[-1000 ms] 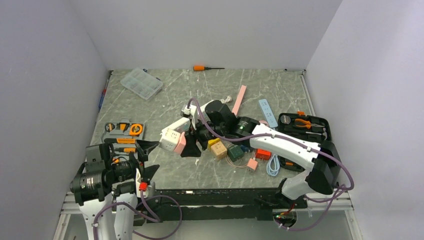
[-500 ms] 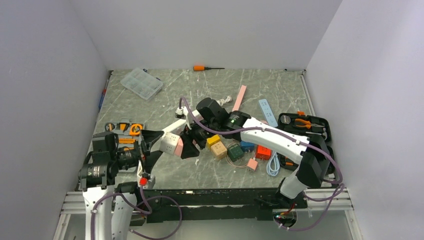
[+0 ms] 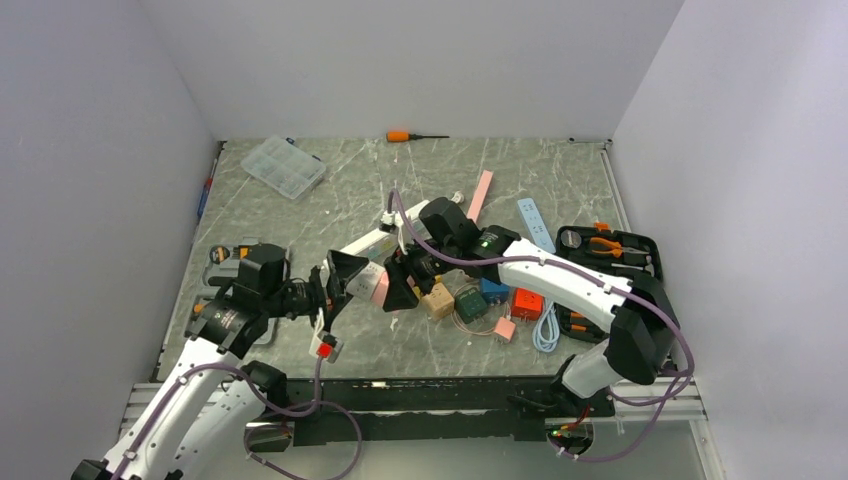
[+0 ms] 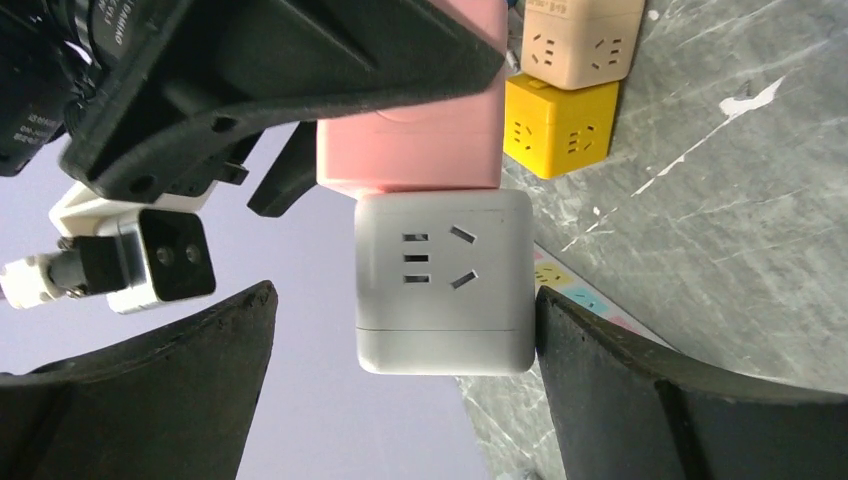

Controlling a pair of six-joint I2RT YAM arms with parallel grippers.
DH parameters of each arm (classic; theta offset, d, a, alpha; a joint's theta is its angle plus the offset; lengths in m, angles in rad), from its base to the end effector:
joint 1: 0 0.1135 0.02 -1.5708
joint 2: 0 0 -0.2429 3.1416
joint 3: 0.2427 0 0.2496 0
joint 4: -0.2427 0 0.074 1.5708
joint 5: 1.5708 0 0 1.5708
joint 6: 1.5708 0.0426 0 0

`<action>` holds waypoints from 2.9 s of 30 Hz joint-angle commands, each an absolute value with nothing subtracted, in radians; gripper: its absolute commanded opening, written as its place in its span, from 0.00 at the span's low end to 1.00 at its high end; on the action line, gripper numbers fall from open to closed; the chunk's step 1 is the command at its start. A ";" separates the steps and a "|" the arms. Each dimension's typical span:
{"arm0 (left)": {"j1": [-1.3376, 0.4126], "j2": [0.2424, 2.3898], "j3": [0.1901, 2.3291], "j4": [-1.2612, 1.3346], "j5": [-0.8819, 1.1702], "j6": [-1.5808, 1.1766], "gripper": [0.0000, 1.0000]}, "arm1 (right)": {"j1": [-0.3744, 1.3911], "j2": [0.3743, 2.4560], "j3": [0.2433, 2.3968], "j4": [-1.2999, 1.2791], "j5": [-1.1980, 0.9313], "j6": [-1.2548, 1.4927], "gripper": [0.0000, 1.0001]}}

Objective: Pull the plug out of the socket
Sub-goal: Remove the plug from the socket.

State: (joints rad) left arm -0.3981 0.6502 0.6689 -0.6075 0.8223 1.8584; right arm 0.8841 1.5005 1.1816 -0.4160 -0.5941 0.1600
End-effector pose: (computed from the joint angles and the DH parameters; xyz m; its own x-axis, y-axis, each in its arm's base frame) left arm 0.1293 -0.0883 0.2678 0.9368 0.3140 -0.1543 0.2567 -0.3174 0.9129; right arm 0.1926 0.2726 0.2635 -0.5637 -0.4794 -0.6726 -0.8248 0.2842 0.4887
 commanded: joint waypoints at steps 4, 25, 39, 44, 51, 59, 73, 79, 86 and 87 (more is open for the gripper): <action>-0.446 0.568 0.602 -0.527 0.759 1.779 0.99 | 0.881 1.468 1.219 -0.398 -0.755 0.102 0.00; -0.512 0.471 0.511 -0.475 0.635 1.591 0.99 | 0.879 1.515 1.264 -0.426 -0.857 0.058 0.00; -0.581 0.536 0.569 -0.533 0.632 1.659 0.79 | 0.880 1.594 1.346 -0.469 -0.864 0.041 0.00; -0.601 0.607 0.612 -0.540 0.558 1.605 0.52 | 0.882 1.603 1.341 -0.462 -0.859 0.047 0.00; -0.660 0.621 0.608 -0.508 0.503 1.576 0.28 | 0.888 1.622 1.345 -0.450 -0.838 0.055 0.00; -0.673 0.636 0.604 -0.479 0.370 1.540 0.00 | 0.890 1.548 1.226 -0.384 -0.789 0.096 0.00; -0.672 0.645 0.495 -0.367 0.165 1.643 0.00 | 0.891 1.371 1.013 -0.385 -0.703 0.159 0.00; -0.663 0.651 0.473 -0.357 0.120 1.653 0.00 | 0.899 1.311 0.940 -0.435 -0.663 0.175 0.00; -0.590 0.691 0.507 -0.376 0.131 1.664 0.00 | 0.938 1.239 0.877 -0.481 -0.613 0.212 0.00; -0.576 0.698 0.514 -0.378 0.135 1.667 0.00 | 0.944 1.233 0.872 -0.487 -0.606 0.216 0.00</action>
